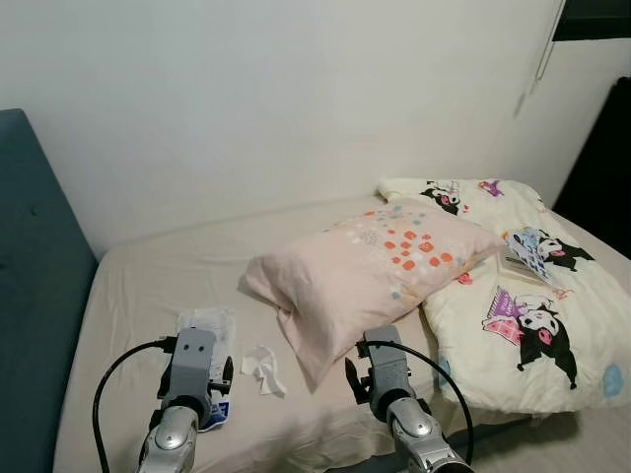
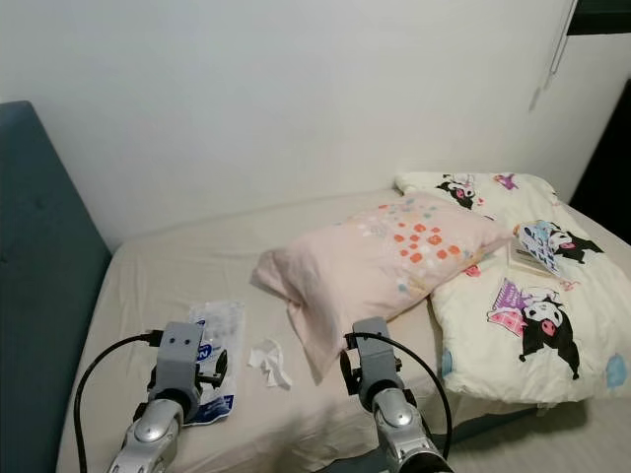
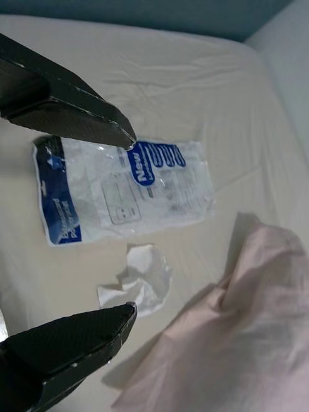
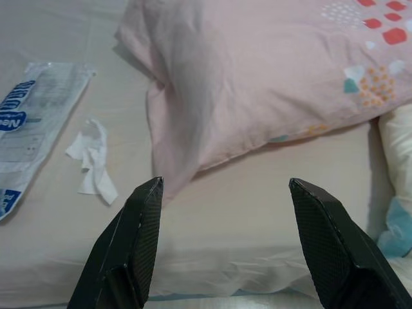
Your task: Clean up the room
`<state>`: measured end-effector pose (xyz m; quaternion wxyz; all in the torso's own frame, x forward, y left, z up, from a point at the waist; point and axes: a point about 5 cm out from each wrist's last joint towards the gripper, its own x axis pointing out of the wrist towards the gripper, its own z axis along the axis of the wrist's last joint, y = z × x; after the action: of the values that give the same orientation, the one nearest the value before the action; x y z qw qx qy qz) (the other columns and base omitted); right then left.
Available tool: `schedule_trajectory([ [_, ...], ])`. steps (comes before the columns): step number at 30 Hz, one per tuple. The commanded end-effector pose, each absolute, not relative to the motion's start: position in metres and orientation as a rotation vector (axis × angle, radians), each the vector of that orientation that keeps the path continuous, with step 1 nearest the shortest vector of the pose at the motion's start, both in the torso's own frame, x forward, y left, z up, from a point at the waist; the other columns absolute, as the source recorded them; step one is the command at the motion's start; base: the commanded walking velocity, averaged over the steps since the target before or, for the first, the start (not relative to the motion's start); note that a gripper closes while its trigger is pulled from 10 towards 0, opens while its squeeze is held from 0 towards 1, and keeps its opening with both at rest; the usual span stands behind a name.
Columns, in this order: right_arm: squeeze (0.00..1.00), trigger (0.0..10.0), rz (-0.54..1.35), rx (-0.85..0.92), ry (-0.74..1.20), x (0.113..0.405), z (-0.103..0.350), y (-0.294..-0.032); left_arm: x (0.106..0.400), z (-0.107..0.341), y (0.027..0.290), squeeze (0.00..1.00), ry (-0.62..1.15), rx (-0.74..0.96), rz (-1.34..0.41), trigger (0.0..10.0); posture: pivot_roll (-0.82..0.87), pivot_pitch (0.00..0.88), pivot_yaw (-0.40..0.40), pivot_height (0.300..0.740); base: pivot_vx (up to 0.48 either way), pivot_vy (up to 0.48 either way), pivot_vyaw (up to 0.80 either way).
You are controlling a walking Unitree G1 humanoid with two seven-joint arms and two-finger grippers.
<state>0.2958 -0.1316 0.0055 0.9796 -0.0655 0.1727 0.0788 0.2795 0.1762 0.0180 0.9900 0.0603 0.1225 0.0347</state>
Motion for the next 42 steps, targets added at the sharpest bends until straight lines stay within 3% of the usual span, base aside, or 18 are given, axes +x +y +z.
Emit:
schedule_trajectory([
  [1, 0.00, 10.0, 0.169, -0.134, 0.338, 0.2964, 0.0068, -0.1292, 0.2767, 0.0170, 0.1788, 0.00, 0.245, 0.115, 0.085, 10.0, 0.01, 0.002, -0.011, 0.740, 0.000, 0.000, 0.00],
  [12, 0.00, 10.0, 0.170, -0.135, 0.335, 0.2967, 0.0073, -0.1289, 0.2763, 0.0182, 0.1776, 0.00, 0.230, 0.142, 0.074, 10.0, 0.01, 0.005, -0.011, 0.740, 0.000, 0.000, 0.00],
  [33, 0.00, 10.0, 0.162, -0.135, 0.336, 0.2963, 0.0069, -0.1309, 0.2779, 0.0188, 0.1730, 0.00, 0.230, 0.137, 0.060, 10.0, 0.00, 0.013, -0.005, 0.740, 0.000, -0.469, 0.00],
  [42, 0.00, 10.0, 0.161, -0.134, 0.335, 0.2966, 0.0072, -0.1307, 0.2770, 0.0136, 0.1706, 0.00, 0.280, 0.122, 0.027, 10.0, 0.00, 0.014, -0.001, 0.740, 0.000, 0.294, 0.00],
])
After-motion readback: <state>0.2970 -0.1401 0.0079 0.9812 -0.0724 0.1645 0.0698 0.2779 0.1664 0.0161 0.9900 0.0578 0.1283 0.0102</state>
